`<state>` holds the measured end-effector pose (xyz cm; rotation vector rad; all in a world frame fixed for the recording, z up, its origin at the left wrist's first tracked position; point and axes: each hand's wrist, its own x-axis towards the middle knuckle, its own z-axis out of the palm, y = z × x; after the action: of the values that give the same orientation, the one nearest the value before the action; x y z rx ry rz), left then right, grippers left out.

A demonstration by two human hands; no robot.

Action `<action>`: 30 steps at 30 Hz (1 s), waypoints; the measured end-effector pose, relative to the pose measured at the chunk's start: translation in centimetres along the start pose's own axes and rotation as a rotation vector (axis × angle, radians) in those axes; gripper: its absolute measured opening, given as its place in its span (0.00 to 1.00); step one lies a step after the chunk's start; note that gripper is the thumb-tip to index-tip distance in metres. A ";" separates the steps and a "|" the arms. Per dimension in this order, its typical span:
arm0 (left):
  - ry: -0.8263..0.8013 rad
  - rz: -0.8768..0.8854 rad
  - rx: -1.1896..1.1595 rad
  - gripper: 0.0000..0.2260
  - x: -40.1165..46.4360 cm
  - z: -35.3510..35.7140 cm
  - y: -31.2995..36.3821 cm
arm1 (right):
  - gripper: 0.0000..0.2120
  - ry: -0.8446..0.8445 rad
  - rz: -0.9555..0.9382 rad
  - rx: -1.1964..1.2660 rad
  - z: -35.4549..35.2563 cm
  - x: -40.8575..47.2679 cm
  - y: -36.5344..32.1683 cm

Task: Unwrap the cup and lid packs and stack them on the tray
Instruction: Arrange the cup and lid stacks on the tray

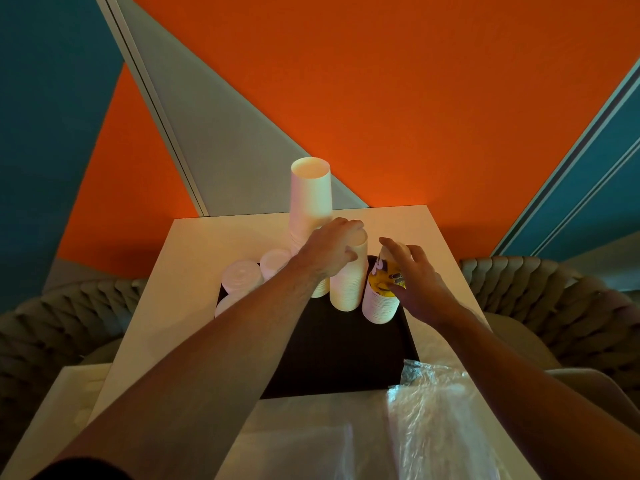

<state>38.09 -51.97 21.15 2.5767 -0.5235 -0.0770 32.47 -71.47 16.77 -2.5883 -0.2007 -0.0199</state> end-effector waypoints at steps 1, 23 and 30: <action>0.007 0.004 0.002 0.28 0.0 0.0 0.0 | 0.42 -0.005 0.002 -0.003 -0.1 0.0 0.0; 0.153 -0.010 -0.061 0.24 -6.3 -0.6 0.8 | 0.44 0.116 0.059 -0.082 -2.4 -3.4 -3.1; 0.158 -0.128 -0.089 0.14 -13.3 1.0 0.2 | 0.20 0.126 -0.080 0.142 -0.6 -6.7 -4.3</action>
<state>25.59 -47.57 19.83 2.5009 -0.2907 0.0576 25.27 -69.01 19.13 -2.4266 -0.2502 -0.1912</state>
